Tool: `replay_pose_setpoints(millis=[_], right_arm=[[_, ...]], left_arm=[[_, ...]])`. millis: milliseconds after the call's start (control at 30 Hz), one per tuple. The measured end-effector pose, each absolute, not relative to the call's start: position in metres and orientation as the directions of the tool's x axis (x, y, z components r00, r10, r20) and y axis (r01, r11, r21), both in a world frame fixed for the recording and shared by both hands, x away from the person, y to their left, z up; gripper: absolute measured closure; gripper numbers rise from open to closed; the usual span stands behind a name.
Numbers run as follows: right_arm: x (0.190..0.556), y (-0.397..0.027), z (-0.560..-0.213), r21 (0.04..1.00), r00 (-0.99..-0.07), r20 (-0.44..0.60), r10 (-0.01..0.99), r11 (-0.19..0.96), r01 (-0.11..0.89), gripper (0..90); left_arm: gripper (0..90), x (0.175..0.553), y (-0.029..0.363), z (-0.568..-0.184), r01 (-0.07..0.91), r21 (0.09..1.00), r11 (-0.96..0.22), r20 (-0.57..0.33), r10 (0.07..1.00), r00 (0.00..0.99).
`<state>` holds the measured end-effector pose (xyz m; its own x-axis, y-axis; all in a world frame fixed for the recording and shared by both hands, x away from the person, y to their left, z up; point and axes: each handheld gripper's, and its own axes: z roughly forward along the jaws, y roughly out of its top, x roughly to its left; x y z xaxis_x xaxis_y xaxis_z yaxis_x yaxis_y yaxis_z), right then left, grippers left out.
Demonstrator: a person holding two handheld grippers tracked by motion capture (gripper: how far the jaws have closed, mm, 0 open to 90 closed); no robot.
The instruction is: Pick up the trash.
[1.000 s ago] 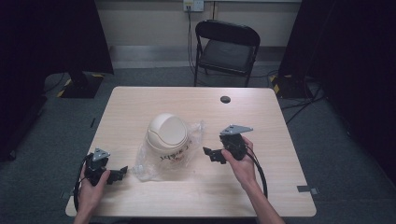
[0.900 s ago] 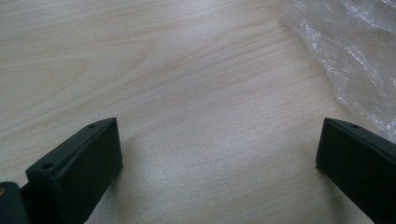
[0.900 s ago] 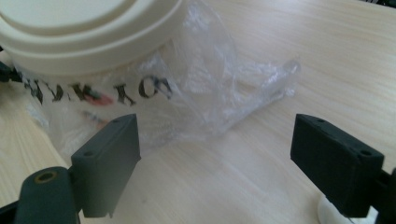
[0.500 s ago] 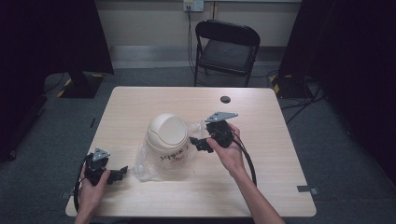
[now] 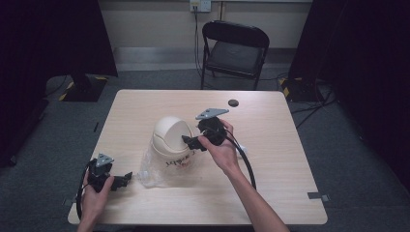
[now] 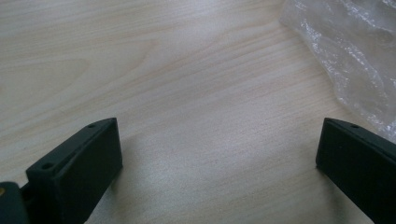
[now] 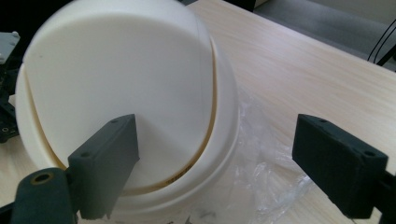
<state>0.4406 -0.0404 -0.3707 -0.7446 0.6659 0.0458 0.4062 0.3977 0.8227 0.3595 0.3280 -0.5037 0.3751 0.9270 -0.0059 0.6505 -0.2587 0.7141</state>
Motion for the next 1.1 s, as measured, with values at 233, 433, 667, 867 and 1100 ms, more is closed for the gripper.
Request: replay_pose_setpoints(millis=[233, 433, 667, 867, 1100], right_arm=[[0.446, -0.037, -0.376, 0.814, -0.746, 0.061, 0.663, 0.4, 0.422, 13.0], [0.451, -0.035, -0.382, 0.799, -0.743, 0.067, 0.666, 0.411, 0.44, 12.9], [0.457, -0.03, -0.388, 0.786, -0.737, 0.069, 0.672, 0.418, 0.455, 13.3], [0.462, -0.02, -0.393, 0.77, -0.729, 0.082, 0.679, 0.421, 0.479, 13.7], [0.467, -0.015, -0.395, 0.767, -0.725, 0.1, 0.681, 0.412, 0.492, 13.8]], left_arm=[[0.0, 0.36, 0.328, -0.504, 0.651, 0.714, -0.258, -0.007, 0.927, 0.375], [0.0, 0.36, 0.328, -0.504, 0.651, 0.714, -0.258, -0.007, 0.927, 0.376], [0.0, 0.36, 0.328, -0.504, 0.651, 0.714, -0.258, -0.007, 0.927, 0.375], [0.0, 0.36, 0.328, -0.504, 0.651, 0.714, -0.258, -0.006, 0.927, 0.375], [0.0, 0.36, 0.327, -0.504, 0.652, 0.715, -0.251, -0.009, 0.93, 0.368]])
